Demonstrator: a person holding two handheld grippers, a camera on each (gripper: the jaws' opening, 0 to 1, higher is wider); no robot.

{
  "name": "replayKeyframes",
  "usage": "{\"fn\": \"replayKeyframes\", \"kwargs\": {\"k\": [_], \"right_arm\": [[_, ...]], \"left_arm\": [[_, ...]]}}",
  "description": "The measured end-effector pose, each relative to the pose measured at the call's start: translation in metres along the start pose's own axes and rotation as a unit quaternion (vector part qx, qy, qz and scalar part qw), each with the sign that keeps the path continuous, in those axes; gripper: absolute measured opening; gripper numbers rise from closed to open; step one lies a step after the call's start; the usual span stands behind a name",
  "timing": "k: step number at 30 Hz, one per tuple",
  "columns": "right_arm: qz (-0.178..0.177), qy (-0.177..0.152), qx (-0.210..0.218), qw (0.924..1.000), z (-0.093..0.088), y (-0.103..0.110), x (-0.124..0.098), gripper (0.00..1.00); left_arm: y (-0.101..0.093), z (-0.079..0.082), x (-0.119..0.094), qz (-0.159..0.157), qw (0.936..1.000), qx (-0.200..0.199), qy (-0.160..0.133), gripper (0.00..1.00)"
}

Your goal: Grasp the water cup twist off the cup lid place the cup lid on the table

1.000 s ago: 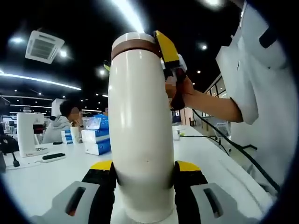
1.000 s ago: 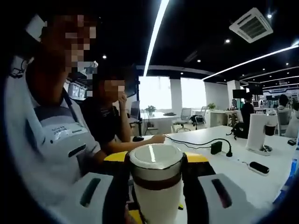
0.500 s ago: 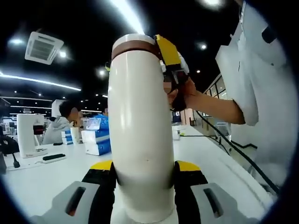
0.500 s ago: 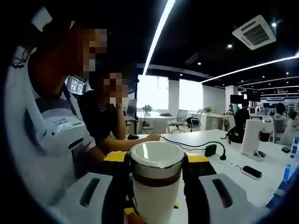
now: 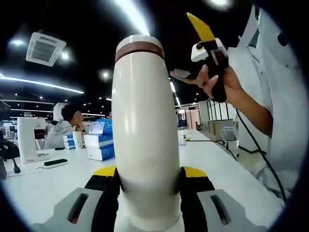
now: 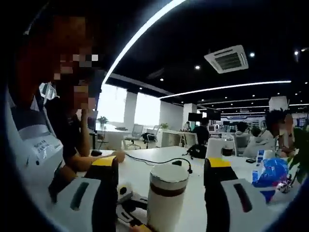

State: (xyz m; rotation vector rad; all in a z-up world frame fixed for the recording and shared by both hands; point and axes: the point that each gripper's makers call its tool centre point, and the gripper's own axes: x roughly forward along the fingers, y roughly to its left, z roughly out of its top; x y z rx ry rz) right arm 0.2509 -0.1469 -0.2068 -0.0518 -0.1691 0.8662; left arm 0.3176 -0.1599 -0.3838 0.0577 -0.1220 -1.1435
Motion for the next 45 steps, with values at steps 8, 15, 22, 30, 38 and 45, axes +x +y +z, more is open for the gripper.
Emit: {"fn": "replayKeyframes", "kwargs": {"k": [8,15,22,30,38,45], "right_arm": [[-0.101,0.004,0.023,0.9946,-0.017,0.009,-0.011,0.95],[-0.15,0.005,0.023,0.9884,-0.027,0.007,-0.015,0.88],[-0.148,-0.004,0.012,0.989,-0.022,0.003,0.002,0.9],[-0.179,0.007,0.049,0.9826,-0.038,-0.033,0.03,0.71],[-0.167,0.008,0.055,0.9844,-0.036,-0.042,0.031,0.57],[-0.143,0.025,0.064,0.9873,-0.038,-0.036,0.036,0.46]], "left_arm": [[0.001,0.0,0.0,0.0,1.0,-0.001,0.0,0.5],[0.001,0.001,0.0,0.001,1.0,-0.004,0.001,0.5],[0.002,0.001,0.0,0.0,1.0,-0.005,0.001,0.5],[0.002,0.001,0.0,0.0,1.0,-0.004,0.001,0.5],[0.002,0.0,0.001,-0.001,1.0,-0.003,0.0,0.5],[0.0,0.0,0.001,-0.003,1.0,-0.001,0.0,0.5]]}}
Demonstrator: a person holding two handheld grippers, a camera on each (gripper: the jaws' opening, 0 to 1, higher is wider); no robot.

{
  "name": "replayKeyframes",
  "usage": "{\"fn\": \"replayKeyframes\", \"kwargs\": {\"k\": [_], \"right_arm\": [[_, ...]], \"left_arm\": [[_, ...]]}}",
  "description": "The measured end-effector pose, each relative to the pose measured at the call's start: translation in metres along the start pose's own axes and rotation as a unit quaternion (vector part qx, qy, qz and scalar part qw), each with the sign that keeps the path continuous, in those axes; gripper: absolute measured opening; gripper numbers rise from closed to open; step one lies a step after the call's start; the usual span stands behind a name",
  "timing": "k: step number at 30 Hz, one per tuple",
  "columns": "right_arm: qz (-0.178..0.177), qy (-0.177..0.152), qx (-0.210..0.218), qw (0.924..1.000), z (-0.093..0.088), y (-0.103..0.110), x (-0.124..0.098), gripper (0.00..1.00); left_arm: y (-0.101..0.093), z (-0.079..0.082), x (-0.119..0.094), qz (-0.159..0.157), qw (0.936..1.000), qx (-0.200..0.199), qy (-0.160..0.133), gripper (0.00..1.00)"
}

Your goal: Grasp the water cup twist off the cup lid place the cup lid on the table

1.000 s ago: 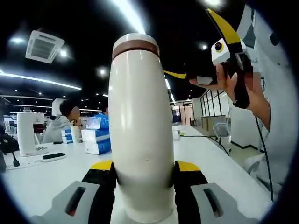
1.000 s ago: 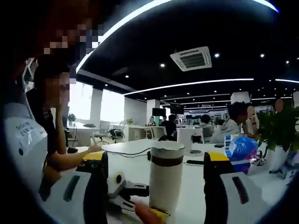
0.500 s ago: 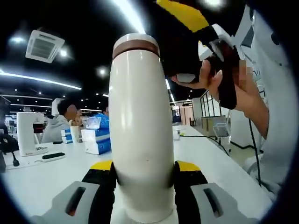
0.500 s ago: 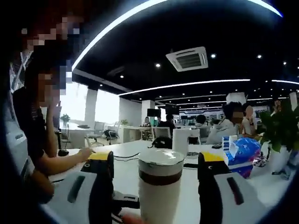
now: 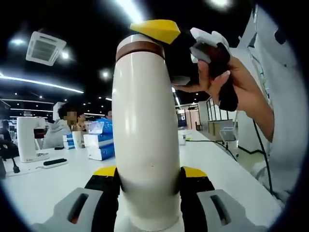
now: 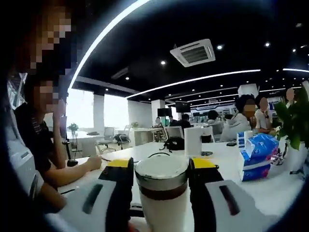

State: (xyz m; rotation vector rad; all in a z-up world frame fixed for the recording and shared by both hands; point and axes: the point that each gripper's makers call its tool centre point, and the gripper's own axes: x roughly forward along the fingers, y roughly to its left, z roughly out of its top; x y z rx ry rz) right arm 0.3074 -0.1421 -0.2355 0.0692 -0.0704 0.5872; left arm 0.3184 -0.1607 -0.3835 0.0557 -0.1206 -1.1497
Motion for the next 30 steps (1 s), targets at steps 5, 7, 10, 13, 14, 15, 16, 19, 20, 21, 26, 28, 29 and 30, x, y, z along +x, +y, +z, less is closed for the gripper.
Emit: {"fn": "replayKeyframes", "kwargs": {"k": [5,7,10,13,14,15,16,19,20,21,26,28,29,30], "right_arm": [[0.006,0.015,0.001,0.9999,-0.001,-0.0003,-0.0012,0.46],[0.017,0.019,0.0,0.9997,-0.0014,0.0009,-0.001,0.46],[0.035,0.024,0.004,0.9991,-0.0015,0.0004,-0.0014,0.46],[0.064,0.031,-0.001,0.9975,-0.002,0.0032,-0.0017,0.46],[0.074,0.03,0.003,0.9968,-0.0019,0.0034,-0.0015,0.46],[0.081,0.029,0.012,0.9963,-0.002,0.0036,-0.0011,0.46],[0.085,0.029,0.024,0.9956,-0.0022,0.0024,-0.0001,0.46],[0.104,0.033,0.025,0.9937,-0.0028,0.002,0.0013,0.46],[0.108,0.034,0.023,0.9933,-0.0029,0.0029,0.0011,0.46],[0.125,0.035,-0.001,0.9915,-0.0033,0.0059,0.0003,0.45],[0.139,0.042,-0.011,0.9894,-0.0038,0.0072,0.0002,0.45],[0.155,0.049,-0.015,0.9866,-0.0043,0.0074,0.0006,0.45],[0.165,0.052,-0.011,0.9849,-0.0047,0.0074,0.0005,0.45],[0.173,0.053,-0.008,0.9835,-0.0049,0.0076,0.0005,0.45]], "left_arm": [[-0.0008,0.0,0.0007,-0.002,1.0,-0.001,-0.002,0.5],[-0.0005,0.0,0.0007,-0.001,1.0,-0.001,-0.001,0.5],[-0.0009,-0.0001,0.0008,-0.001,1.0,-0.001,-0.001,0.5],[-0.0008,-0.0003,0.0012,-0.002,1.0,-0.001,-0.001,0.5],[-0.0013,-0.0001,0.0008,-0.002,1.0,-0.001,-0.001,0.5],[-0.0012,-0.0002,0.0008,-0.002,1.0,-0.001,-0.001,0.5],[-0.0014,-0.0003,0.0003,-0.001,1.0,-0.001,0.0,0.5],[0.0,-0.0007,0.0005,0.0,1.0,-0.003,-0.001,0.5],[0.0004,-0.0008,0.0008,0.0,1.0,-0.003,-0.001,0.5],[-0.0003,-0.0007,0.0007,0.0,1.0,-0.003,-0.001,0.5],[-0.0017,-0.0004,-0.0001,-0.001,1.0,-0.002,-0.001,0.5],[-0.0018,-0.0004,-0.0005,-0.001,1.0,-0.003,-0.001,0.5],[-0.0016,-0.0004,-0.0004,-0.001,1.0,-0.002,-0.001,0.5],[-0.0015,-0.0004,-0.0005,-0.002,1.0,-0.002,-0.002,0.5]]}}
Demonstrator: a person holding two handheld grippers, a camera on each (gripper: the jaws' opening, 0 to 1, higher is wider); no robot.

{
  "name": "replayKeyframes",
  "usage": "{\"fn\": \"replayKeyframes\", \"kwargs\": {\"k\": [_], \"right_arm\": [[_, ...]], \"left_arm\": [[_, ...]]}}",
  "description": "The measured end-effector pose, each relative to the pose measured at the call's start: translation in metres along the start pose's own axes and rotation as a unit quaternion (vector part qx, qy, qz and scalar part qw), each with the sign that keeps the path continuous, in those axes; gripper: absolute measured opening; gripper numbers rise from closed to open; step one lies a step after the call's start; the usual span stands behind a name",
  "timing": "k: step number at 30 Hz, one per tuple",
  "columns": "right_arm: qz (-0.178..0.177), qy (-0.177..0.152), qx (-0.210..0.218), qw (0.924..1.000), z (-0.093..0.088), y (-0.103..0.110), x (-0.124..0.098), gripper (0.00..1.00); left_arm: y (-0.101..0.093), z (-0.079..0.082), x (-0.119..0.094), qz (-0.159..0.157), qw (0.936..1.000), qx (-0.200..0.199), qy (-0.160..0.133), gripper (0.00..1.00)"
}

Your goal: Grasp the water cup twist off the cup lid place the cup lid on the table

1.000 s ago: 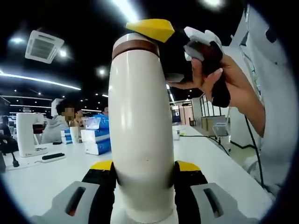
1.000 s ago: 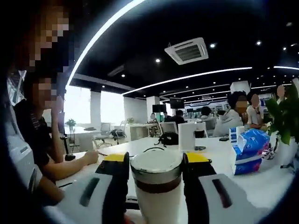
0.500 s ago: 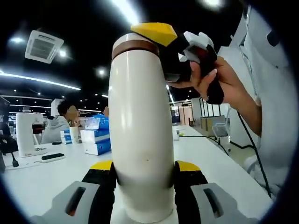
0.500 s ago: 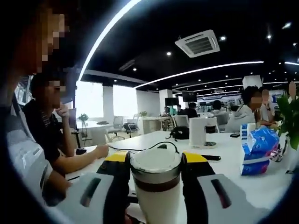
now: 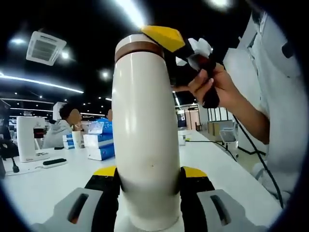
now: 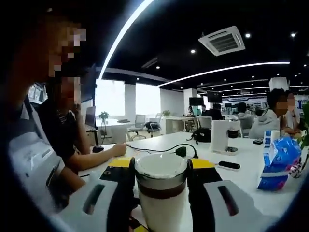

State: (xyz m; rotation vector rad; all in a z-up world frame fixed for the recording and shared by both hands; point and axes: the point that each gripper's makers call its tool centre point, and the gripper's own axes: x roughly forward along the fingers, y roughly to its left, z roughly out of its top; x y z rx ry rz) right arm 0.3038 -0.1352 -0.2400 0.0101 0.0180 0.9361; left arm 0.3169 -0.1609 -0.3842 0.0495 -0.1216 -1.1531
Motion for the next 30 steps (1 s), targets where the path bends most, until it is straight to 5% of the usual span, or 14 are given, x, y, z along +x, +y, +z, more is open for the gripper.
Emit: {"fn": "replayKeyframes", "kwargs": {"k": [14,24,30], "right_arm": [[0.097,0.001,0.018,0.9952,0.0002,-0.0012,0.0001,0.45],[0.189,0.005,0.009,0.9819,-0.0003,0.004,-0.0004,0.45],[0.206,-0.005,0.021,0.9783,-0.0006,0.004,0.0015,0.45]], "left_arm": [[0.0009,0.0003,0.0004,-0.001,1.0,-0.002,0.0,0.5],[0.0008,-0.0002,0.0002,-0.002,1.0,-0.001,0.0,0.5],[0.0024,0.0004,0.0014,0.004,0.9999,-0.003,0.009,0.51]]}}
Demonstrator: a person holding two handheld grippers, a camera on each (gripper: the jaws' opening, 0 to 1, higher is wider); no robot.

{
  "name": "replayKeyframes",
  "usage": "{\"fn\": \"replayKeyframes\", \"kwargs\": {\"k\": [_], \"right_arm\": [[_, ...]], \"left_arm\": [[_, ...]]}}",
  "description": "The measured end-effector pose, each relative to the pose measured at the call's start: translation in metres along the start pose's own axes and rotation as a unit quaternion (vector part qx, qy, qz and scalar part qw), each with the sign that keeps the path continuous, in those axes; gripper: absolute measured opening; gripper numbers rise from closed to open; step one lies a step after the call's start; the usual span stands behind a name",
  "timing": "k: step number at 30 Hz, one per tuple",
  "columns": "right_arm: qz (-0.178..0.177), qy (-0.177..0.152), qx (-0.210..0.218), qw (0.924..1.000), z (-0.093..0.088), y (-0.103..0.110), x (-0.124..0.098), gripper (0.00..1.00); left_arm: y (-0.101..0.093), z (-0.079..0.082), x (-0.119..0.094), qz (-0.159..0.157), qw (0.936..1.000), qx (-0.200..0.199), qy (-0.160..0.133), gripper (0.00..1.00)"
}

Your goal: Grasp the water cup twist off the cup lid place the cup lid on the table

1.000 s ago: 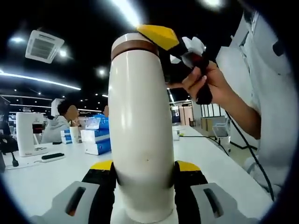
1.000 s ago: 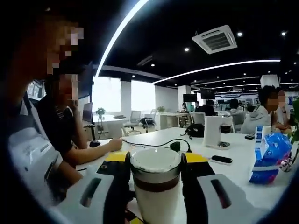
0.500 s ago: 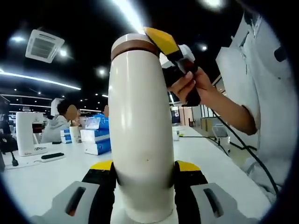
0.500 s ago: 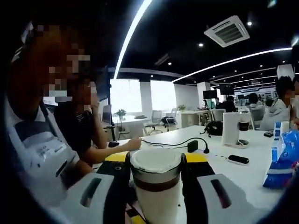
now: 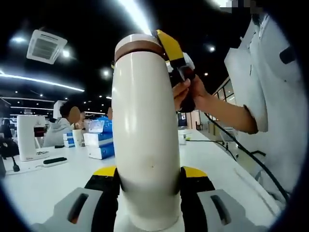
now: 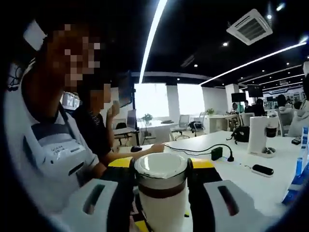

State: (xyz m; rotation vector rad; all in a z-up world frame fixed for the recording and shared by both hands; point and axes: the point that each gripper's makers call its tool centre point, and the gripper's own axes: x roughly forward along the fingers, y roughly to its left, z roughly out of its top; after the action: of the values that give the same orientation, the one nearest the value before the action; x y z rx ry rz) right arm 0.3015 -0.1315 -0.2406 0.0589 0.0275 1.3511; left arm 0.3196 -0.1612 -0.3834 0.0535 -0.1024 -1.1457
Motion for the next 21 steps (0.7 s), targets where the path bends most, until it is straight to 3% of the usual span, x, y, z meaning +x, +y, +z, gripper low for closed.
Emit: {"fn": "replayKeyframes", "kwargs": {"k": [5,10,16,19,21], "right_arm": [[0.009,0.012,-0.013,0.9998,-0.001,0.004,0.002,0.45],[0.028,0.005,0.007,0.9996,-0.002,0.002,-0.001,0.45],[0.025,0.005,0.0,0.9997,-0.001,0.005,-0.002,0.46],[0.003,0.01,0.021,0.9997,0.0,0.0,-0.003,0.48],[-0.036,0.002,0.025,0.999,0.009,-0.005,-0.007,0.55]], "left_arm": [[0.001,0.012,-0.005,0.002,0.9997,-0.005,-0.026,0.49],[-0.001,0.012,-0.003,0.0,0.9996,-0.002,-0.028,0.49],[-0.001,0.012,-0.003,-0.002,0.9995,-0.001,-0.03,0.49],[0.001,0.011,-0.003,-0.001,0.9995,-0.002,-0.031,0.49],[0.0,0.011,-0.004,-0.002,0.9995,-0.001,-0.032,0.49]]}}
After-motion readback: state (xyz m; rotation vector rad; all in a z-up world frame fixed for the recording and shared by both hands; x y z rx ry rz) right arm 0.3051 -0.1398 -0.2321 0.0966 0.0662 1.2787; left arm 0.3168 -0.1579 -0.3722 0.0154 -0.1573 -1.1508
